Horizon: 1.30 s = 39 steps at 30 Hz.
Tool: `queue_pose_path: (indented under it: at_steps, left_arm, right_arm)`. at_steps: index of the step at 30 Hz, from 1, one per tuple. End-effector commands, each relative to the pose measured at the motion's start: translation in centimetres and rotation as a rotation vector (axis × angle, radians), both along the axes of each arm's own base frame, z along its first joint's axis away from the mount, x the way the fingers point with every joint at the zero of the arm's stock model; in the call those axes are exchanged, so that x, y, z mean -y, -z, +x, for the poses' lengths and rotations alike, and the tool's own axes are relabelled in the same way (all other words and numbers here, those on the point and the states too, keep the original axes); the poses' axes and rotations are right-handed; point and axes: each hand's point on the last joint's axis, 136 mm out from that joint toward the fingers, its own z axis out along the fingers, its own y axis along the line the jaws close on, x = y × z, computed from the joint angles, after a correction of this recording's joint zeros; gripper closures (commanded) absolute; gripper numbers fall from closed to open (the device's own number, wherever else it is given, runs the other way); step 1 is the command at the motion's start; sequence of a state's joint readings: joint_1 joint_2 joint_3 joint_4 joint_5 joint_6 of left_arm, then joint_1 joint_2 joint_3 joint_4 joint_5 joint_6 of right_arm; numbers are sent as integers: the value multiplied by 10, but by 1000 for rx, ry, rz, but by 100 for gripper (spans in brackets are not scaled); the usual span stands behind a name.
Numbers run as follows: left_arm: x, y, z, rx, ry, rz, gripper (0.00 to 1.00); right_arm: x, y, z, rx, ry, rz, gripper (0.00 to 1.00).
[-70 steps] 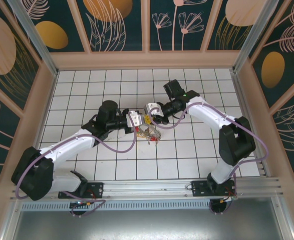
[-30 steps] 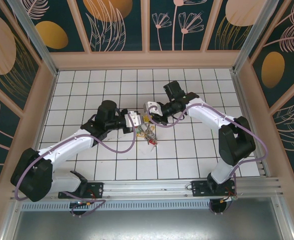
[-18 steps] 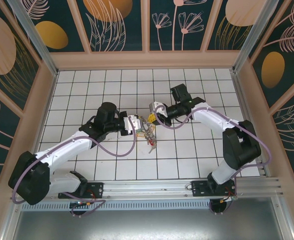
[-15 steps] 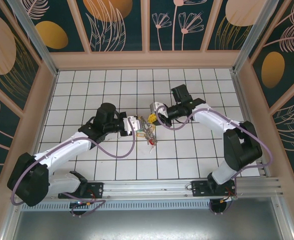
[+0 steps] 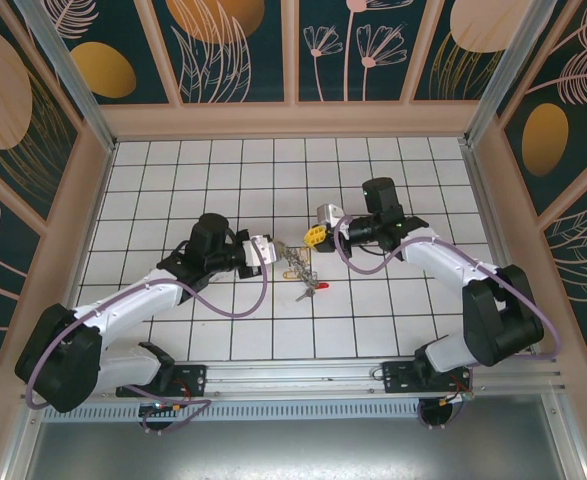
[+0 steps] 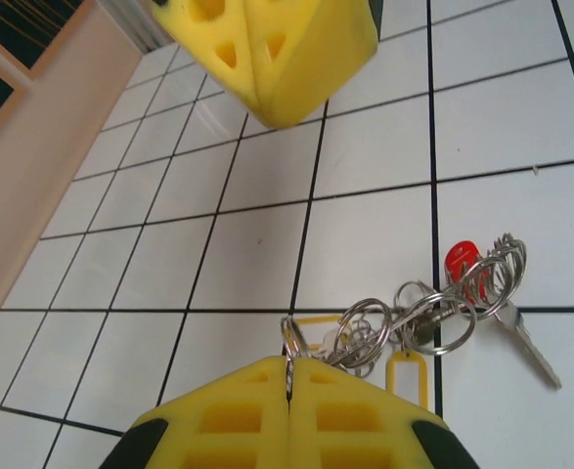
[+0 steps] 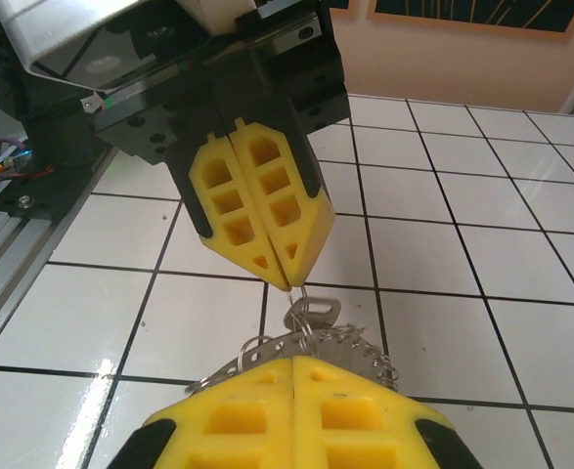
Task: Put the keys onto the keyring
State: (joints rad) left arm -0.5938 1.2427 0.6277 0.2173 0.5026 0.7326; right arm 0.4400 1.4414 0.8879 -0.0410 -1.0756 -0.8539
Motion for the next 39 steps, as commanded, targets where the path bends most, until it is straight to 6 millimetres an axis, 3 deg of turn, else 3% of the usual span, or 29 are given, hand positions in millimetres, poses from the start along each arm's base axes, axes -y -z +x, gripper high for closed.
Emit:
queue_pose_path:
  at_steps: [1,5,9,13,19,23,27,39]
  left_arm:
    - [6,-14,0,24,24,-73,100]
    - [5,-23,0,57,30,-87,100]
    - [5,-35,-2,80,43,-109,100]
    - [8,-39,-2,86,59,-117,100]
    - [9,-41,-2,88,68,-121,100]
    - [9,-40,-2,86,66,-120,100]
    - [9,-40,-2,90,64,-119,100]
    - [7,-36,0,88,55,-107,100]
  right_arm:
    - [0,-4,-4,35,-9,-5,95]
    - [3,-3,1,119,20,-34,76]
    - [2,-3,8,158,16,-68,70]
    - [-13,0,7,152,-22,-74,63]
    - [-34,14,13,145,-50,-113,62]
    - [-37,20,20,132,-61,-139,63]
    - [-44,30,15,108,-104,-169,67]
    - [-43,41,-3,19,-184,-210,66]
